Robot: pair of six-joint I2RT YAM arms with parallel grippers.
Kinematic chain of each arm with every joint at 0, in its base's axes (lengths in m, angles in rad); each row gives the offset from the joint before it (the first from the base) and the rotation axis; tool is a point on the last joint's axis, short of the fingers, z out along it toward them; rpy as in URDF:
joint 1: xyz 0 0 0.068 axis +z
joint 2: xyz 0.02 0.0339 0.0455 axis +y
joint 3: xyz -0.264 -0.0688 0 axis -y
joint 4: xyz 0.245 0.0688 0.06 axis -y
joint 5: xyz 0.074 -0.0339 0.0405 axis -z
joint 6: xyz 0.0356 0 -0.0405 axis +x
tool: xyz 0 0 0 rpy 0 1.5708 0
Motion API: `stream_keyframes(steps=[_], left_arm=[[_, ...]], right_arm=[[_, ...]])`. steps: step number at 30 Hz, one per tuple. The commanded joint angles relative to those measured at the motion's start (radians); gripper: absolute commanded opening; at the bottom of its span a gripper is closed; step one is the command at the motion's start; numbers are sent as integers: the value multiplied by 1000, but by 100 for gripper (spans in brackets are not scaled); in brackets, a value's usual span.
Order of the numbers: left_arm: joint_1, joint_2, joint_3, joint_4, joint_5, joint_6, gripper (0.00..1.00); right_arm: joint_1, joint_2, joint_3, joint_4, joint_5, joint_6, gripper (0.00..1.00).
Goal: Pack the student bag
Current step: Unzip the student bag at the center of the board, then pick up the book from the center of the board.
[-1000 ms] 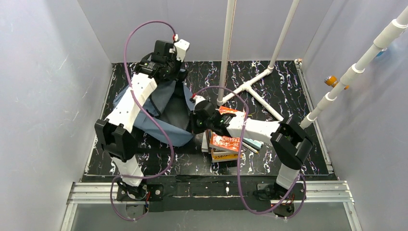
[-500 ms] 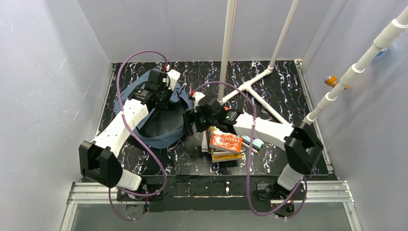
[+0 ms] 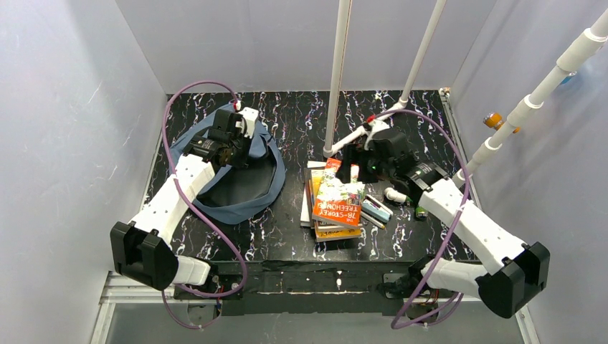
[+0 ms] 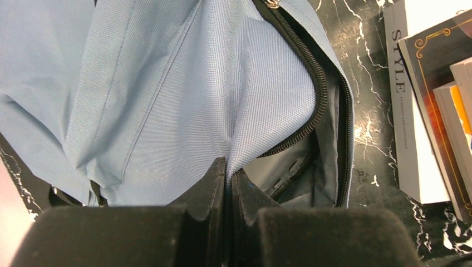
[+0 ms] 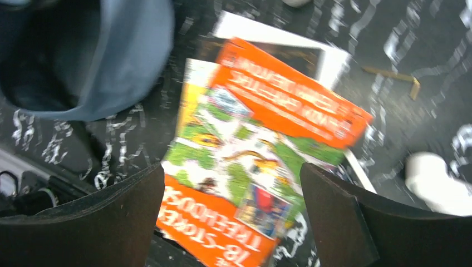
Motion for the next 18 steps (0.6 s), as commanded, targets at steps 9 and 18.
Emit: stream_keyframes(steps=[9,18], left_arm=[[2,-18,30,-54,188,-138,0],[3,-4,38,-57,268,-177,0]], right_arm=[[-387,-41,-317,188,-445,149,98],[-410,-69,-495,467,-520,307,92]])
